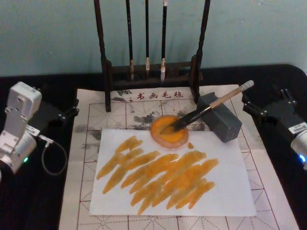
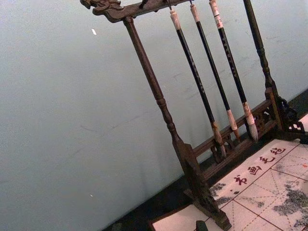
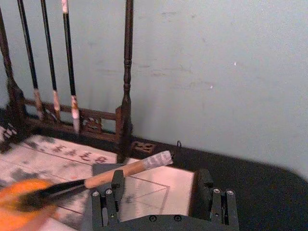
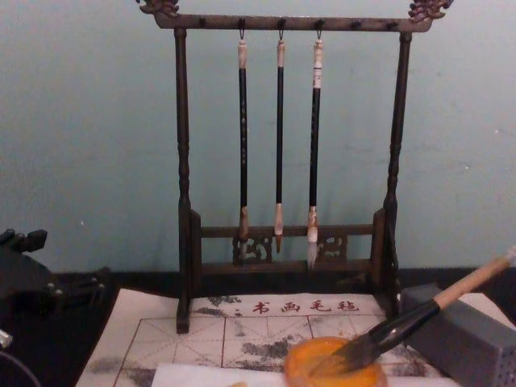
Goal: Pick up the brush from the inkstone, write on the paper, then place the brush back to its original position.
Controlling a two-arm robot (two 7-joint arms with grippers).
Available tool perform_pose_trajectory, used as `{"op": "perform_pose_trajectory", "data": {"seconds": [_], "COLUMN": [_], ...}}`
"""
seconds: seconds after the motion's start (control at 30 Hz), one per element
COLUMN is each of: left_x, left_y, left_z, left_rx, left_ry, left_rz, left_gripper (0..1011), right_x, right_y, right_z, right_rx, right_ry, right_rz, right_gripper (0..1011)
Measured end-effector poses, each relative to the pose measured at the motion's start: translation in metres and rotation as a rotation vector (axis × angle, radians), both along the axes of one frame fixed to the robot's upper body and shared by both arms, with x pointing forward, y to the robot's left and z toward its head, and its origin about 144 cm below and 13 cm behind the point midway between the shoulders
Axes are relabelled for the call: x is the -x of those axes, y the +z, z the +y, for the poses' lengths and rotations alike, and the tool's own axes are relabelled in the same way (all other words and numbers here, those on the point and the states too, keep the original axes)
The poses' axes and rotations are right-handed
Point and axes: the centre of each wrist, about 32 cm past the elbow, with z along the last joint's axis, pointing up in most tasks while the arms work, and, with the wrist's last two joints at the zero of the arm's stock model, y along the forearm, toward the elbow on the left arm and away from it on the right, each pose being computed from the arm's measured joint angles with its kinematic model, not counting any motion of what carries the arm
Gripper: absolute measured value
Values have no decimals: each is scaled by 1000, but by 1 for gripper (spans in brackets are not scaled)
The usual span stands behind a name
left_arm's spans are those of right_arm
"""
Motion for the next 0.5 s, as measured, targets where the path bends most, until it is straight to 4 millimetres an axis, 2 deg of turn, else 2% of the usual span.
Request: {"op": "perform_pose_trajectory", "data": {"seconds": [0.27, 0.33, 0.5], "left_x": [0, 0, 0], "left_y": [0, 0, 0], "left_z": [0, 0, 0], "left_rx": [0, 0, 0], "left_ry": [0, 0, 0], "left_rz": [0, 0, 0], "left_gripper": [1001, 1001, 1001], "right_x": [2, 0, -4], "right_y": [-7, -11, -16], "right_z": [-5, -6, -8], "right_rx": [-264, -377, -520], "right_ry": [35, 49, 72], "right_rz": [86, 122, 166], "right_gripper": [1000, 1000, 1000]}}
